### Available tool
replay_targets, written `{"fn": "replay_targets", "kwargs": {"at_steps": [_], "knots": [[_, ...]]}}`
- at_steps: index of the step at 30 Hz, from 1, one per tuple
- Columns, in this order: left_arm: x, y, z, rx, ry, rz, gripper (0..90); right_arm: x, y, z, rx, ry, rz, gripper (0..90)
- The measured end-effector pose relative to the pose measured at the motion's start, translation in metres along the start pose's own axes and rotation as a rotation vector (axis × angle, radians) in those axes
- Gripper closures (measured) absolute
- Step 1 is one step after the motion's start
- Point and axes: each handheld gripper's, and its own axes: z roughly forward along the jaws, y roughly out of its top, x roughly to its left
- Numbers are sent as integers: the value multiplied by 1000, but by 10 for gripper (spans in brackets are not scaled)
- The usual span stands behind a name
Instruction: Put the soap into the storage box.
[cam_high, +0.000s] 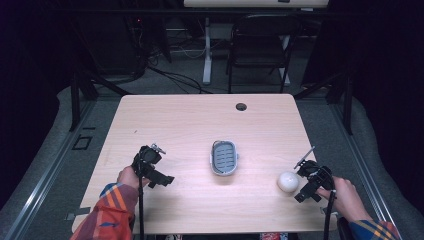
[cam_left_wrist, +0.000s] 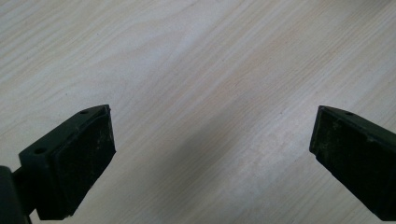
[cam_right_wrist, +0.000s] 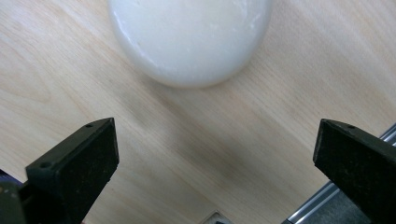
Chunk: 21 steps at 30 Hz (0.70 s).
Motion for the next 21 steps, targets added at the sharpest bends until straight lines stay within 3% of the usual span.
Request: {"fn": "replay_targets", "kwargs": {"at_steps": [4, 7, 10, 11, 13, 14, 15, 16, 17, 21], "knots": [[0, 0, 0, 3, -1, 1, 1, 1, 3, -2, -4, 6, -20, 0], [-1, 0, 1, 2, -1, 0, 0, 5, 4, -2, -34, 8, -5, 18], [0, 0, 1, 3, -1, 2, 1, 3, 8, -5, -1, 21, -48, 22], [0, 0, 1, 3, -1, 2, 1, 8, 9, -1, -83, 42, -3, 38], [0, 0, 1, 3, -1, 2, 1, 4, 16, -10, 8, 21, -96, 69], [0, 1, 1, 3, -1, 2, 1, 10, 13, -1, -112, 53, -2, 104], [0, 1, 1, 3, -1, 2, 1, 10, 13, -1, -112, 53, -2, 104], [0, 1, 1, 3, -1, 1, 1, 8, 16, -4, -69, 40, -53, 134], [0, 1, 1, 2, -1, 1, 1, 9, 19, -5, -61, 40, -69, 113], [0, 0, 1, 3, -1, -1, 1, 12, 29, -9, -117, 50, -100, 88]]}}
